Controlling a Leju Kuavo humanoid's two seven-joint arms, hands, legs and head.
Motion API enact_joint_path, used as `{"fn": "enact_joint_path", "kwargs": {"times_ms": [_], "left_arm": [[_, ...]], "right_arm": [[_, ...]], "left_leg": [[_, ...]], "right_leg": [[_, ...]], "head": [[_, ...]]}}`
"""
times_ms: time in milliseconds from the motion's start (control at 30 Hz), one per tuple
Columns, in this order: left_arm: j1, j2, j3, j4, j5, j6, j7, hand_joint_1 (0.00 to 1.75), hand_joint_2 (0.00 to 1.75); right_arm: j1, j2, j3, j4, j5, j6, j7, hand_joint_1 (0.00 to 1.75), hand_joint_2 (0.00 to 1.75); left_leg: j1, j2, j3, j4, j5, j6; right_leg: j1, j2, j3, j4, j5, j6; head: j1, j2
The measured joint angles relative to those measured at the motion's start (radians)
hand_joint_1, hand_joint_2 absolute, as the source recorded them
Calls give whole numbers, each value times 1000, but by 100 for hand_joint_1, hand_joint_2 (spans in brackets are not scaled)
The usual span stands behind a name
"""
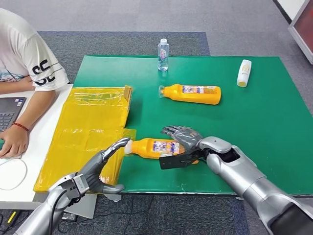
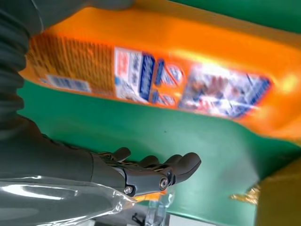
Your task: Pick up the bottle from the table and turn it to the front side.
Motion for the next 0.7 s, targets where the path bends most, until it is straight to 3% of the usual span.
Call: {"fn": "enact_joint_path", "kwargs": {"times_ms": [700], "left_arm": [[-28,8,-8,27,14,0,0,0,175]], "right_arm": [[-57,-1,77,112,-39,54,25,1,175]], "left_leg": [[0,0,0,0,1,0]], "right_leg": [[0,0,0,0,1,0]], "head": [[0,0]]}}
